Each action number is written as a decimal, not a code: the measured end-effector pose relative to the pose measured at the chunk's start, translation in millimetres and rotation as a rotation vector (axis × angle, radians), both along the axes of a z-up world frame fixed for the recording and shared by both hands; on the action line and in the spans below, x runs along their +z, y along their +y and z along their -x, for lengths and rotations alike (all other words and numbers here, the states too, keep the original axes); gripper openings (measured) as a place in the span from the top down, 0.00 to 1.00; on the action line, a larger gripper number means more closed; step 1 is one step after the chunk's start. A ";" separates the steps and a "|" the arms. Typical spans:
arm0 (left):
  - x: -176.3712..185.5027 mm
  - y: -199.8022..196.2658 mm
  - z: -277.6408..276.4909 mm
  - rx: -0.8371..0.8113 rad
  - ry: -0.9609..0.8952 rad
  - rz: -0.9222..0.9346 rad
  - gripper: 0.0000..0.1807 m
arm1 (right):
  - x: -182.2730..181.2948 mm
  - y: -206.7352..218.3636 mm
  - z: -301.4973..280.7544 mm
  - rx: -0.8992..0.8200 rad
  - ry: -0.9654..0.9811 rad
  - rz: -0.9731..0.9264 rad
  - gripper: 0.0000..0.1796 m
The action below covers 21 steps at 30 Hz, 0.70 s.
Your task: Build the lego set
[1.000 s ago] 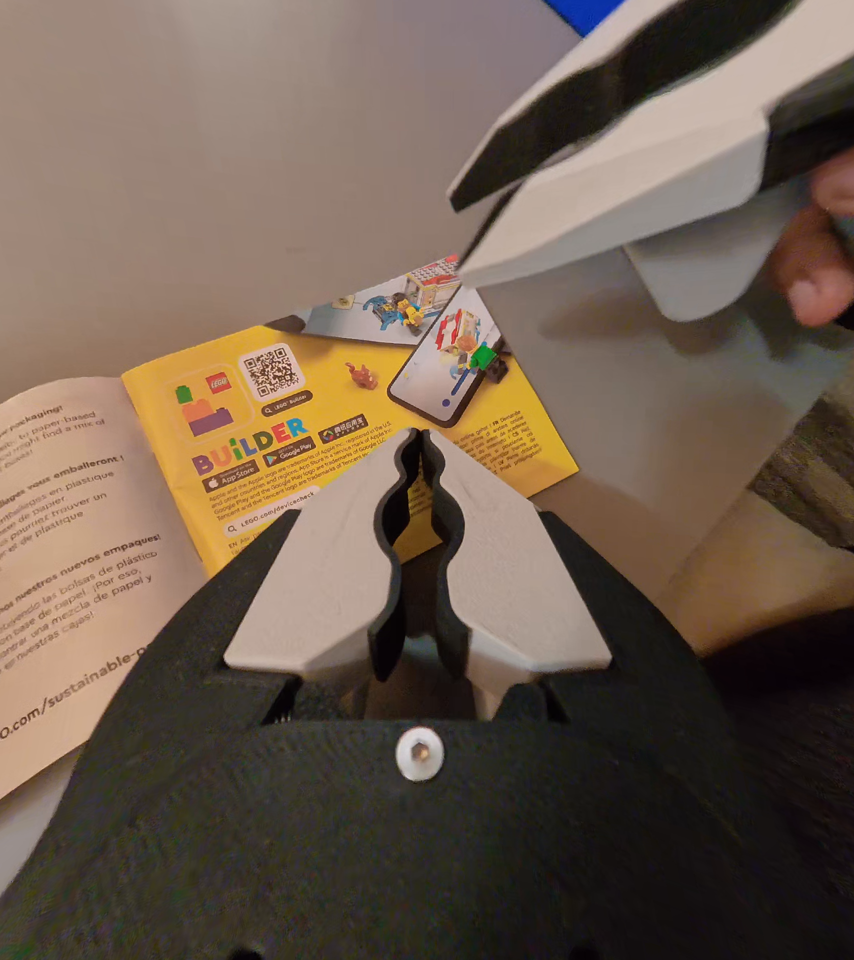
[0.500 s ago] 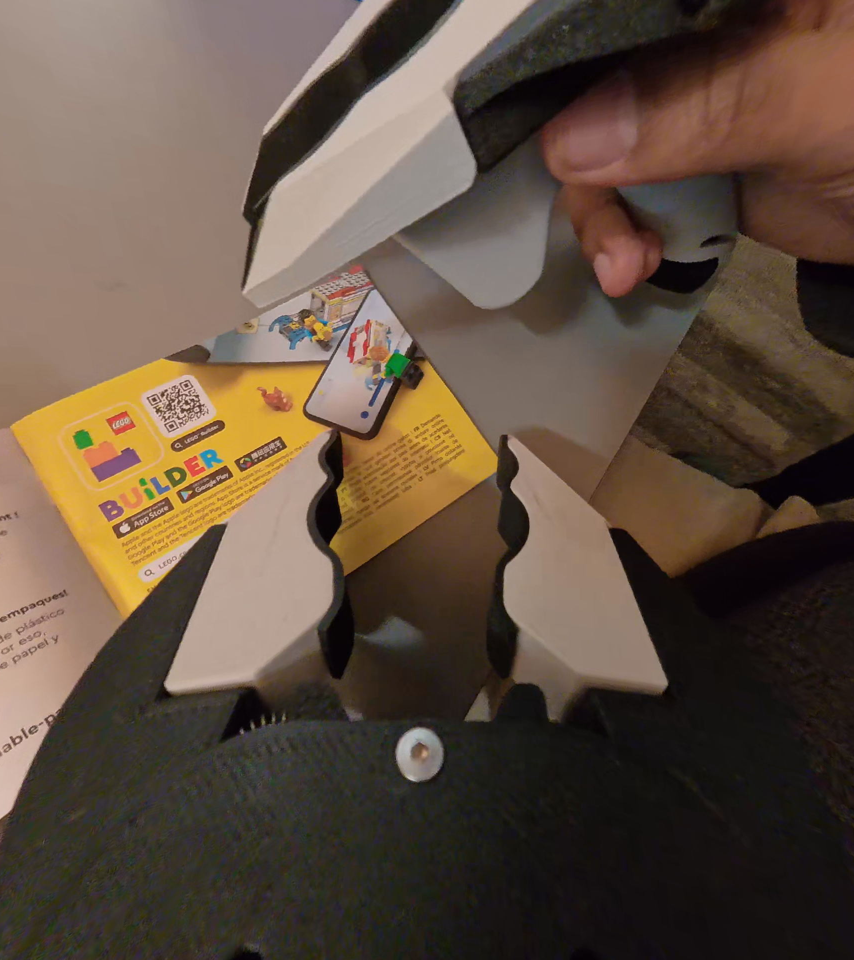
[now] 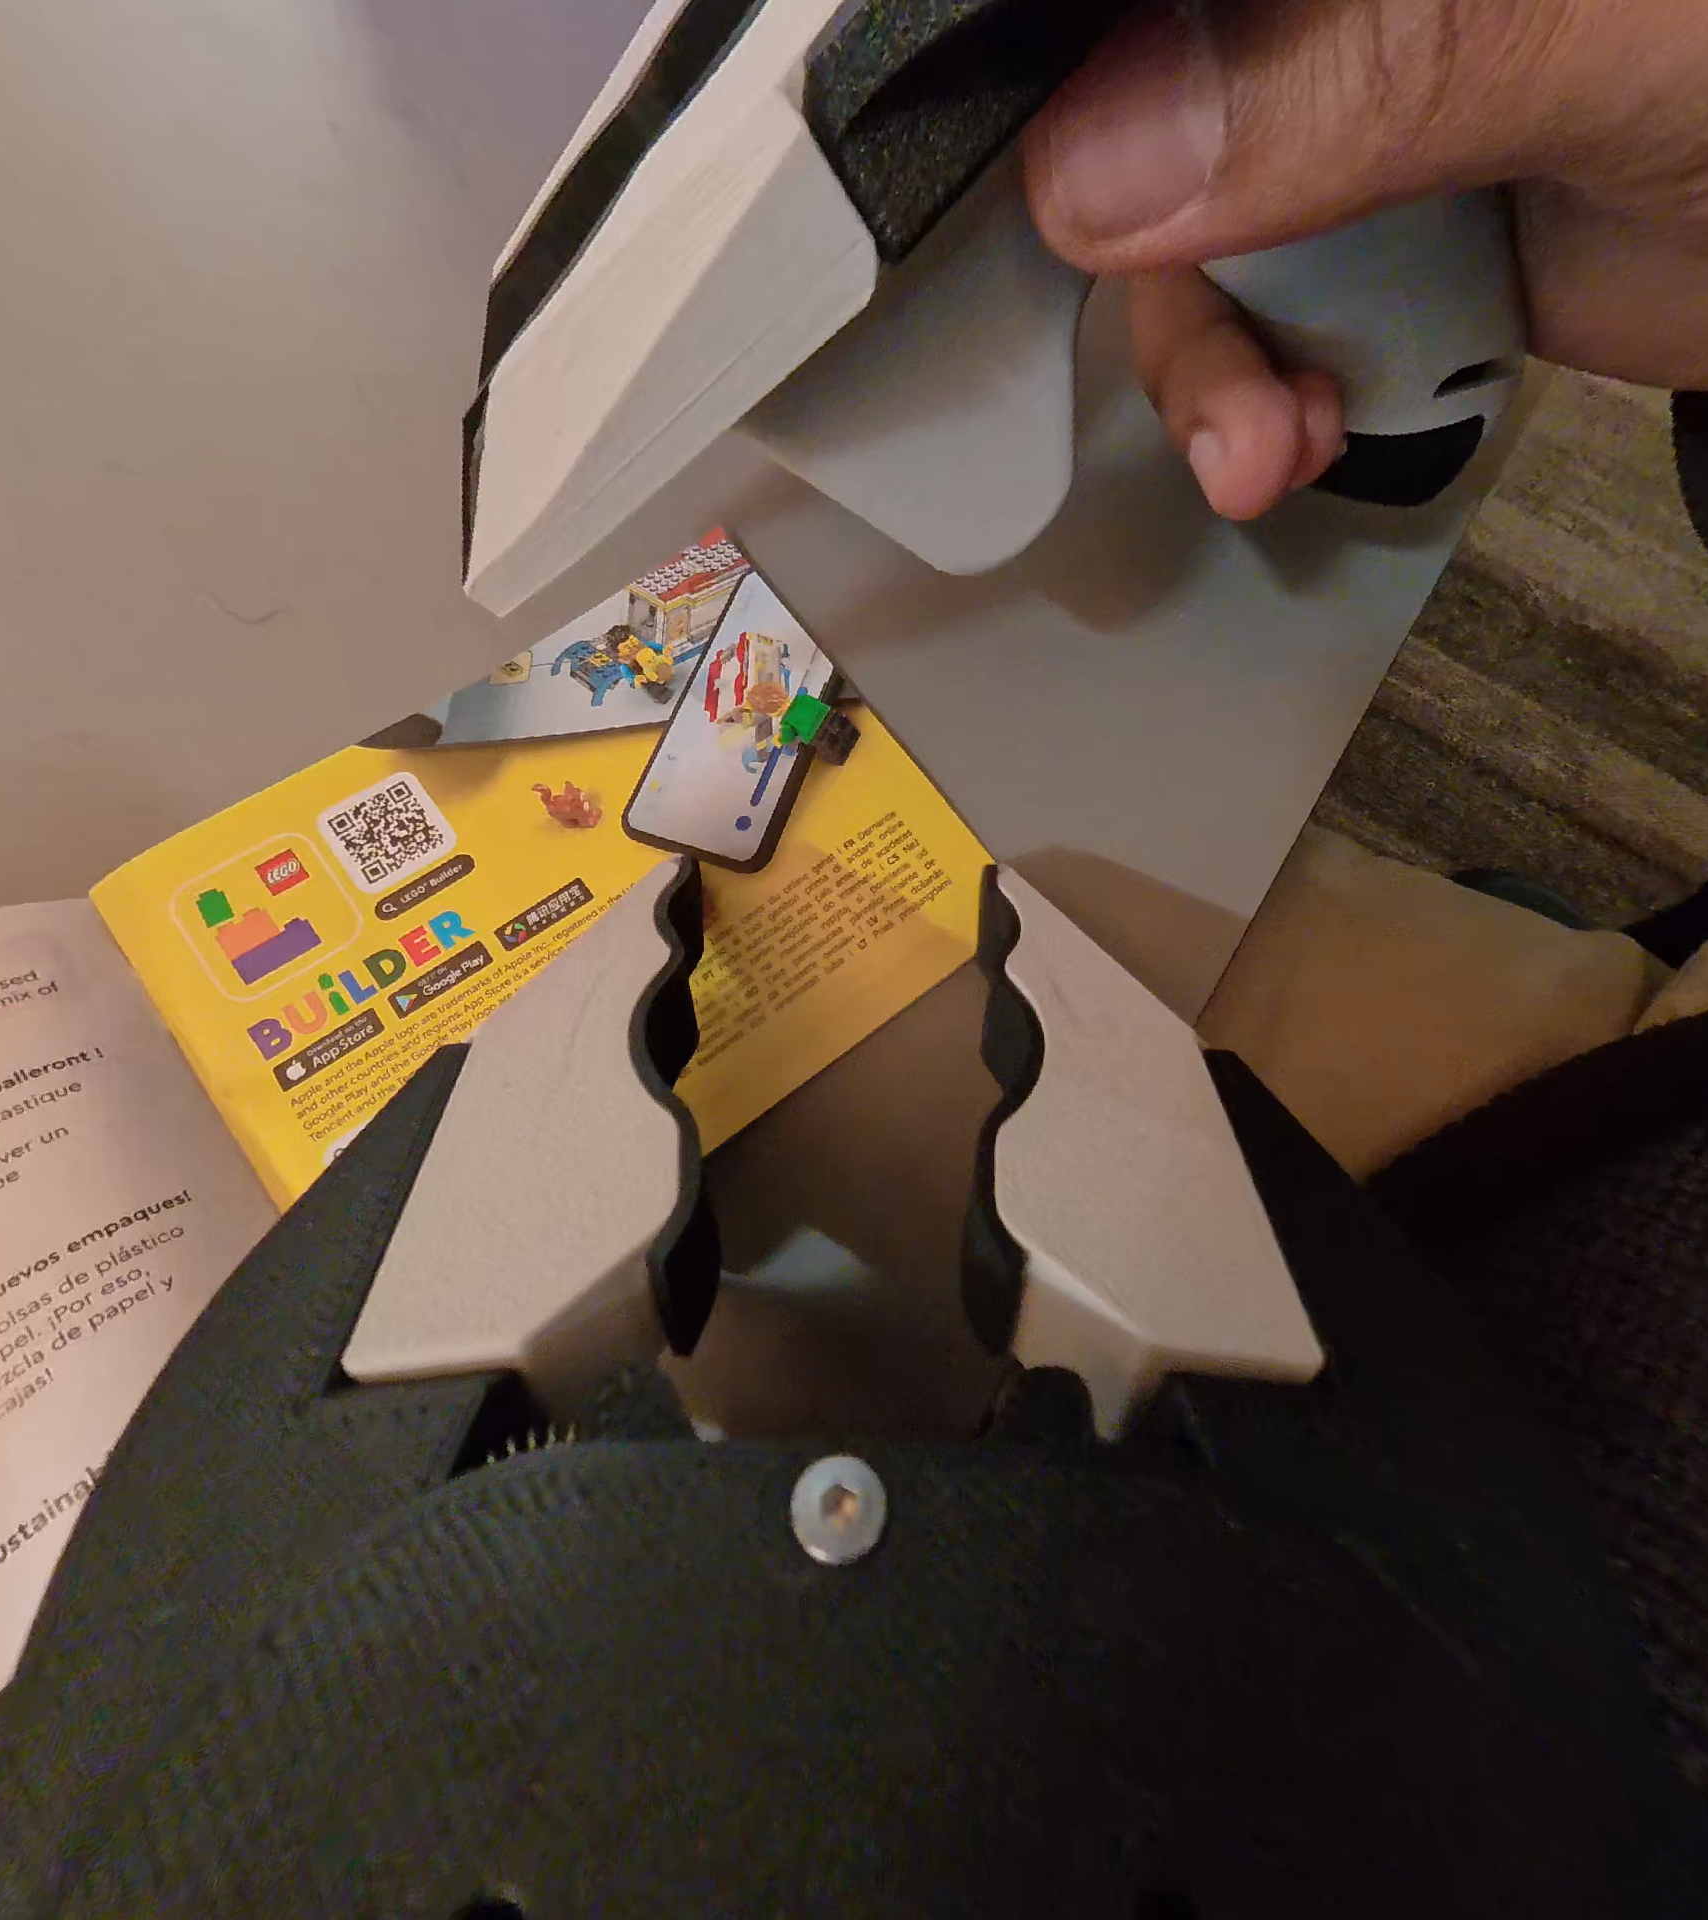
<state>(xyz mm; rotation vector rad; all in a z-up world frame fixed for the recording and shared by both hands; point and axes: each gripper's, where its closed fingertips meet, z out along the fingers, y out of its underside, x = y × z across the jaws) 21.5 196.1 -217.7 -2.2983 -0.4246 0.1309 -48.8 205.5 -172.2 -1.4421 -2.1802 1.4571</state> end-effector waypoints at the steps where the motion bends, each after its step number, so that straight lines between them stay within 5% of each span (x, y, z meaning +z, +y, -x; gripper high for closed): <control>1: 0.4 0.6 -1.7 -0.006 -0.011 0.002 0.69 | 0.0 0.0 -0.1 0.000 0.000 0.001 0.81; 5: 0.4 2.4 -8.5 -0.048 -0.014 0.004 0.62 | 0.1 -0.2 -0.1 0.000 -0.001 0.003 0.81; 21: 2.7 1.8 -6.6 -0.030 -0.063 -0.022 0.68 | -0.1 -0.1 -0.2 0.000 -0.002 0.006 0.81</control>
